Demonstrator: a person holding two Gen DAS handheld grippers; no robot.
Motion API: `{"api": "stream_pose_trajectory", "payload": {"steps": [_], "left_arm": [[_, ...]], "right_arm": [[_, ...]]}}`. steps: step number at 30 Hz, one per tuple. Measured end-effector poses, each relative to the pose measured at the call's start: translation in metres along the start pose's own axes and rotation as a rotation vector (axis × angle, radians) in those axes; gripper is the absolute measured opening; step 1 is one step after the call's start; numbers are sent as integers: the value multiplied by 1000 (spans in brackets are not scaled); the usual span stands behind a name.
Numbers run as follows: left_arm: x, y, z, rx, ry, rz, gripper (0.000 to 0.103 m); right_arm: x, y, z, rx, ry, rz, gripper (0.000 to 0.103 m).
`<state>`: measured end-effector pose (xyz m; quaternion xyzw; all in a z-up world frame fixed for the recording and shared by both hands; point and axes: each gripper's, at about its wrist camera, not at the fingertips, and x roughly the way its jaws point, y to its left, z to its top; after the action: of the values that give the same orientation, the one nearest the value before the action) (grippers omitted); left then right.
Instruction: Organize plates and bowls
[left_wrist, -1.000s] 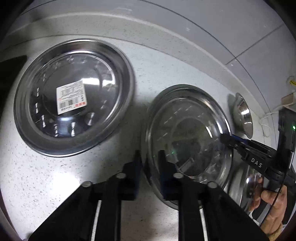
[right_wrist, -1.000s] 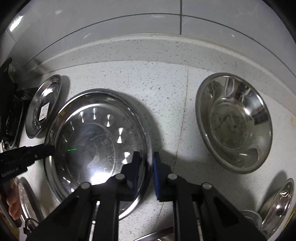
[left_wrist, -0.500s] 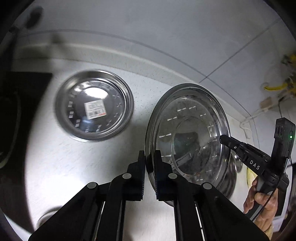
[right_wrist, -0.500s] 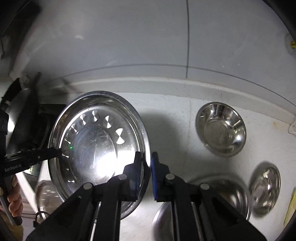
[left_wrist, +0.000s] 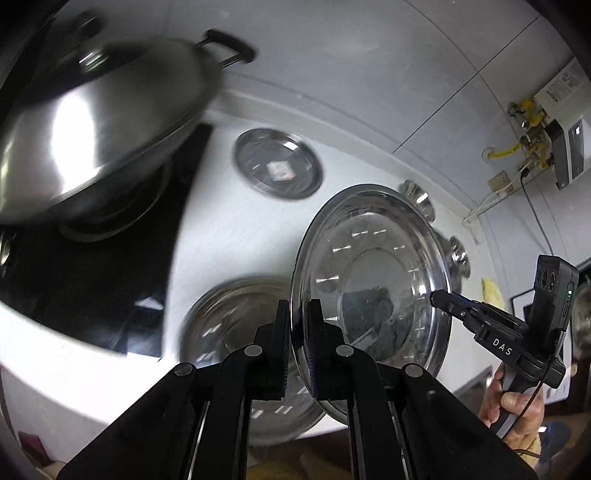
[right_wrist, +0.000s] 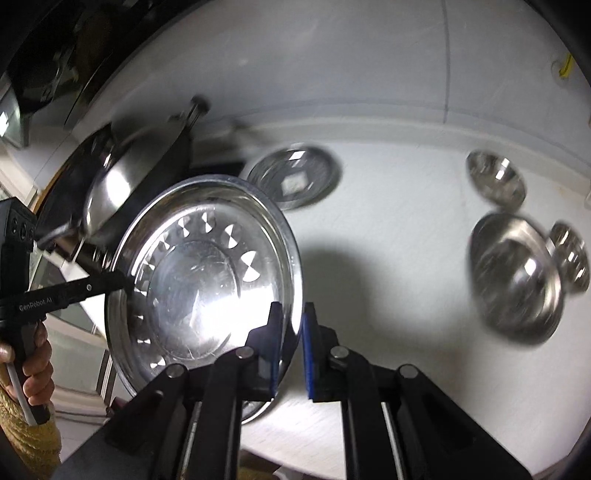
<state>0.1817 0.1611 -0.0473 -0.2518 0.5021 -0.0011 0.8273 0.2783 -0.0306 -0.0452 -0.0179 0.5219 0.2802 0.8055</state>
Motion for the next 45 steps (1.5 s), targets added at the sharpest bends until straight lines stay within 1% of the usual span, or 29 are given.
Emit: {"api": "stream_pose_trajectory", "payload": {"steps": [4,6,7,10,13,16,20,23,26,31,32,35,37,39,40,41,42,44,45], "left_arm": [[13,39,-32,-42,52,3,6],[27,55,-43,-51,79,3,6],[36,65,-48,-69,91,5,6],[53,77,-54,-100,109,8,6],[63,89,-63,-125,125,3,6],[68,95,-68,-122,140,6,6],[69,93,-62,-117,129,5,6],[77,92,-59,-113,129,11,6],[77,91,-57,-90,107,29,6],[69,92,-57,-69,68,53,6],[66,92,-57,-69,63,56,8],[57,92,-57,-60,37,62,9],[50,91,-58,-55,19,76,15],[45,90,-58,-62,11,75,30],[42,88,-58,-60,6,80,33],[39,86,-58,-57,-2,88,39],[37,85,-57,-56,-10,95,48],[33,81,-54,-50,-25,110,58],[31,77,-52,-40,-30,121,61]], "right_arm": [[36,14,-34,29,72,4,9],[52,19,-48,34,109,-14,9],[60,20,-54,38,124,-19,9],[83,21,-63,60,162,-31,10],[98,21,-71,80,191,-34,10],[104,23,-79,90,195,-39,9],[103,21,-80,110,177,-34,10],[104,22,-79,109,160,-43,10],[102,19,-77,120,142,-35,13],[95,18,-75,94,127,-47,13],[94,17,-75,94,124,-48,13],[88,14,-75,94,111,-31,13],[81,12,-74,89,97,-22,13],[76,11,-72,80,84,-20,13],[73,10,-71,78,78,-19,13],[70,7,-70,84,71,-14,13],[69,5,-68,91,67,-8,13],[65,-3,-65,107,56,15,19],[64,-7,-63,116,47,21,25]]}}
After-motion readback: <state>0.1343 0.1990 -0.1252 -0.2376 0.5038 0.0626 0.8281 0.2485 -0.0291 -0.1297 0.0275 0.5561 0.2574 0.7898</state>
